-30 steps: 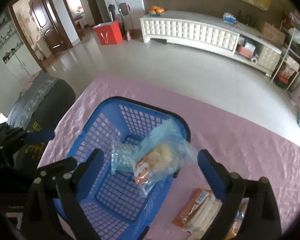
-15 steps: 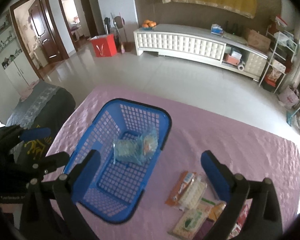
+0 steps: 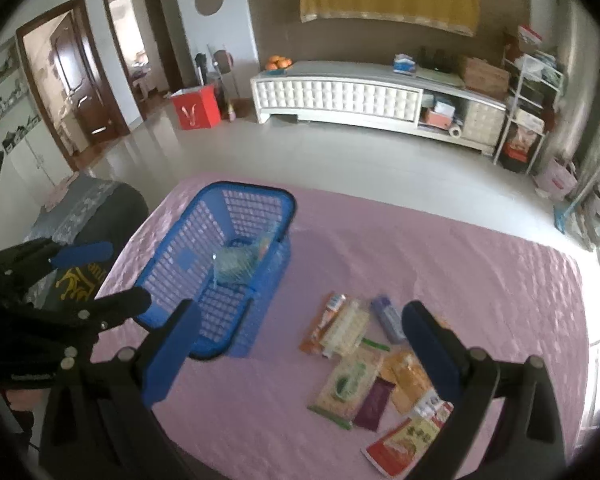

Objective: Organize snacks
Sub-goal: 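Move the left tool back over the snack pile and grasp the green cracker pack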

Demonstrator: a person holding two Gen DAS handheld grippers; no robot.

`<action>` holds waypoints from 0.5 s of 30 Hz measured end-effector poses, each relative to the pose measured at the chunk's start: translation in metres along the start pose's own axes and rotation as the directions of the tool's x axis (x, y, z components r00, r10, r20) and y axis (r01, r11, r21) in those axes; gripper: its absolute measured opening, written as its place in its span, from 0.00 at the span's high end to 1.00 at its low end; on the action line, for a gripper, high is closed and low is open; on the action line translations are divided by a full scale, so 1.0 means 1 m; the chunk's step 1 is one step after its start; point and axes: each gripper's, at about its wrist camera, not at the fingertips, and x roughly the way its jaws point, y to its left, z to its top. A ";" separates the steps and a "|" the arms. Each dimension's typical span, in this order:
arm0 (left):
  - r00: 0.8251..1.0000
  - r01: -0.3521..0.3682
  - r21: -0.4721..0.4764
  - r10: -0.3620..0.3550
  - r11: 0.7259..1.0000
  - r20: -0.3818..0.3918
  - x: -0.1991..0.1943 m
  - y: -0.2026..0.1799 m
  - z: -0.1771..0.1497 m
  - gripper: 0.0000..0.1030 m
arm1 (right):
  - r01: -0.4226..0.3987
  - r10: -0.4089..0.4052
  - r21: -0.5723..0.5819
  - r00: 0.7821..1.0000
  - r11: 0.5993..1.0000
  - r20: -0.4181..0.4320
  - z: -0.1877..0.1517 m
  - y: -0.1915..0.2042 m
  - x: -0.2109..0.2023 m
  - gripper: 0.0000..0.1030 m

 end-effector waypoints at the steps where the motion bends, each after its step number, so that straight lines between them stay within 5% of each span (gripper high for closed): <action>1: 1.000 0.005 0.005 -0.005 1.000 -0.003 0.002 -0.005 -0.001 0.30 | 0.002 -0.002 0.008 1.000 1.000 0.002 -0.005 -0.004 -0.003 0.01; 15: 0.989 0.106 0.075 -0.097 0.992 -0.112 0.060 -0.085 -0.040 0.30 | 0.089 -0.085 0.155 0.996 0.984 -0.032 -0.089 -0.077 -0.001 0.01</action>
